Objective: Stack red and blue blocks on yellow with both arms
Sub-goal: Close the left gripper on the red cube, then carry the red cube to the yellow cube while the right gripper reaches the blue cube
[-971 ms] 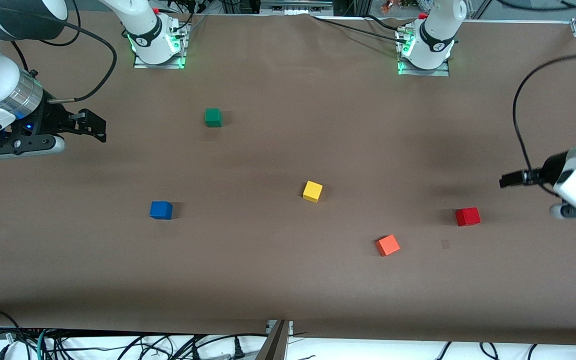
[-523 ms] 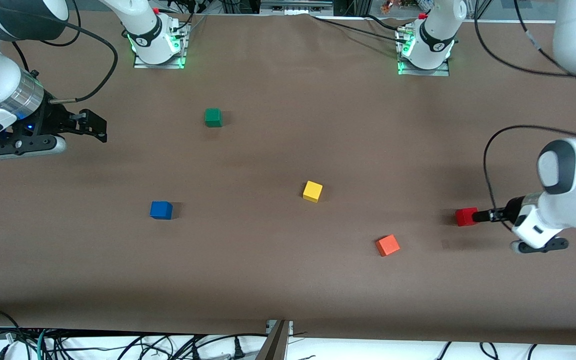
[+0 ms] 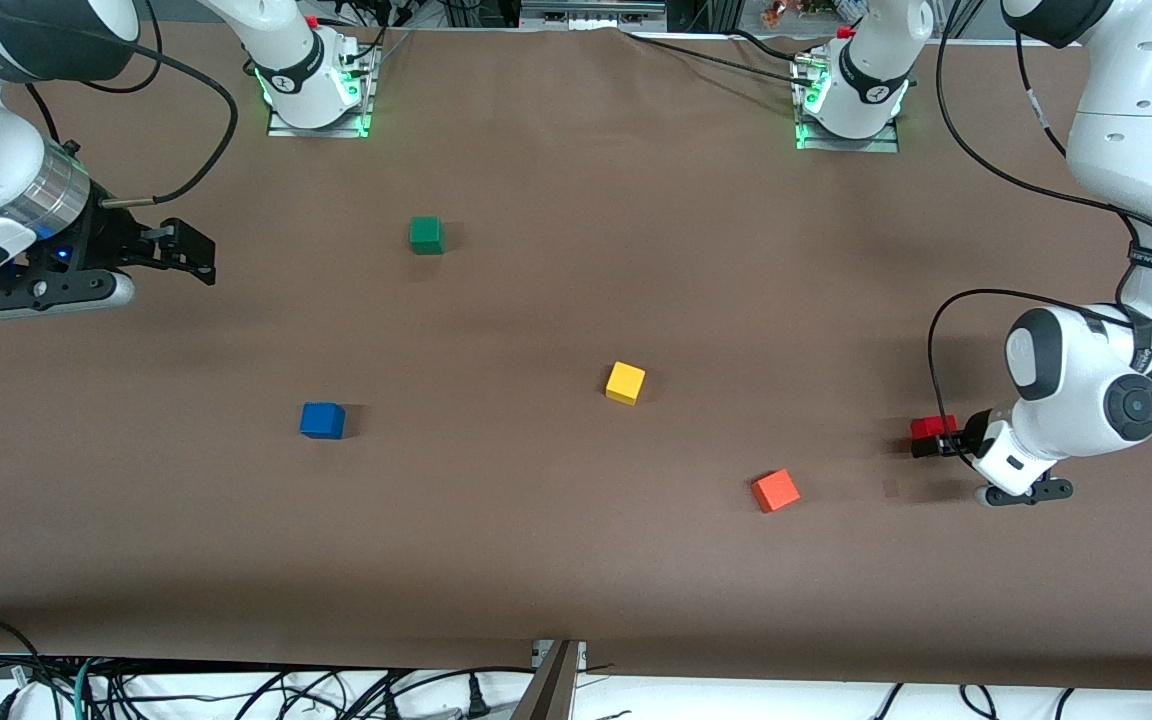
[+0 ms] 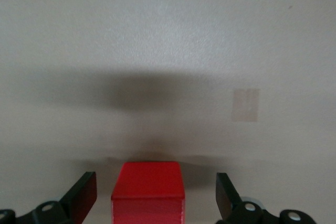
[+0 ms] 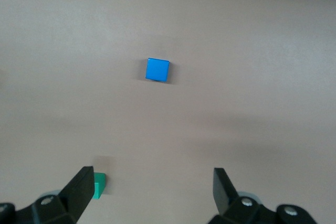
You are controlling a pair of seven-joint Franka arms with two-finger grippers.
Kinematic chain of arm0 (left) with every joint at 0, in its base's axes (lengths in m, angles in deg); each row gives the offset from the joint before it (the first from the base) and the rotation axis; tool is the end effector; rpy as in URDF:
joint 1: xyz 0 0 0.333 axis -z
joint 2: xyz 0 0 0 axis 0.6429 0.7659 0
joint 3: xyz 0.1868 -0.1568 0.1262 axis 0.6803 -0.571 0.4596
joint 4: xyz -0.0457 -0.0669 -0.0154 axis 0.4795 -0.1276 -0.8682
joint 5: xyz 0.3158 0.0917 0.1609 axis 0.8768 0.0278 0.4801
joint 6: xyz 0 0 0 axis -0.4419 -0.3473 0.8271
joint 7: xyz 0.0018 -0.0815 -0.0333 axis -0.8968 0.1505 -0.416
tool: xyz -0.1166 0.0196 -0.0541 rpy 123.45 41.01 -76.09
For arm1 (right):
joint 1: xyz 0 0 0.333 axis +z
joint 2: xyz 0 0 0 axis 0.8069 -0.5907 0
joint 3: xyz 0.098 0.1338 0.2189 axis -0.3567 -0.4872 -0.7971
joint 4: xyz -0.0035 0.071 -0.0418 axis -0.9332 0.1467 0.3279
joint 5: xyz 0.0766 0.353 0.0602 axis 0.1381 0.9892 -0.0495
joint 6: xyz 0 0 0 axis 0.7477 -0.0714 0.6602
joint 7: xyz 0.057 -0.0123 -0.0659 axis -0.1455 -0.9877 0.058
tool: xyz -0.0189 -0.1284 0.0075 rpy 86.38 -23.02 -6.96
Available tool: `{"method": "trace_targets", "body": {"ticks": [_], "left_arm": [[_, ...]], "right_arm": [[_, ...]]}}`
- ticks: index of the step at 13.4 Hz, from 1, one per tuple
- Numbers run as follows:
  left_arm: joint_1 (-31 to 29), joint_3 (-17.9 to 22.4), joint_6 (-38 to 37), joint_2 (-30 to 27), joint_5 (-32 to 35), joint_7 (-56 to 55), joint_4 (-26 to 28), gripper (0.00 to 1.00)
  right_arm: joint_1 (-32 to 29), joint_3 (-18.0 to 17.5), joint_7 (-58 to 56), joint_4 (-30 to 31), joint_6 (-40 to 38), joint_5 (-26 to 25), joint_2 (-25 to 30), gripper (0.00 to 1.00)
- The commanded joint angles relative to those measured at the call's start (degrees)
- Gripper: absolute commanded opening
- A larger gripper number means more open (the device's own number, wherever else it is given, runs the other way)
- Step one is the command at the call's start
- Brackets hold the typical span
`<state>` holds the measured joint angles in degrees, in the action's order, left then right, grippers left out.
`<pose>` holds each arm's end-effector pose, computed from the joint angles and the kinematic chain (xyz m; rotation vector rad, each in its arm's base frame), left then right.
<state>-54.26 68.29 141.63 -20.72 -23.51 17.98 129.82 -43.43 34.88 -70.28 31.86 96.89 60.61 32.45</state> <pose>0.6320 0.0622 0.1575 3.0734 0.2076 -0.0976 0.5489 0.0816 0.5065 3.1326 0.1913 -0.0230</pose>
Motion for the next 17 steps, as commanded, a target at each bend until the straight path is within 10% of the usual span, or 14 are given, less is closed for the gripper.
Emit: {"method": "trace_targets", "body": {"ticks": [1,3,4,10,17], "left_arm": [[-0.43,-0.29,1.14,-1.14,1.12,0.91,3.61,0.91],[-0.34,-0.29,0.09,-1.76,1.21,0.91,4.58,0.14],[-0.34,-0.38,-1.31,-1.93,1.21,0.91,4.06,0.00],[3.77,-2.48,-13.14,-3.78,1.12,-0.14,-7.77,0.00],[32.48,-1.97,-20.48,-1.60,0.42,-24.28,-17.82,0.00]], "right_arm": [[-0.25,-0.40,-0.76,-1.09,-1.05,-0.07,-0.31,1.00],[-0.25,-0.40,-0.68,-1.09,-1.05,-0.06,-0.49,1.00],[-0.25,-0.40,-0.68,-1.09,-1.05,-0.06,-0.49,1.00],[-0.16,-0.49,-0.59,-1.09,-2.02,-0.06,-0.58,1.00],[0.10,-0.14,-0.32,-1.09,1.12,-1.03,-8.28,1.00]]}}
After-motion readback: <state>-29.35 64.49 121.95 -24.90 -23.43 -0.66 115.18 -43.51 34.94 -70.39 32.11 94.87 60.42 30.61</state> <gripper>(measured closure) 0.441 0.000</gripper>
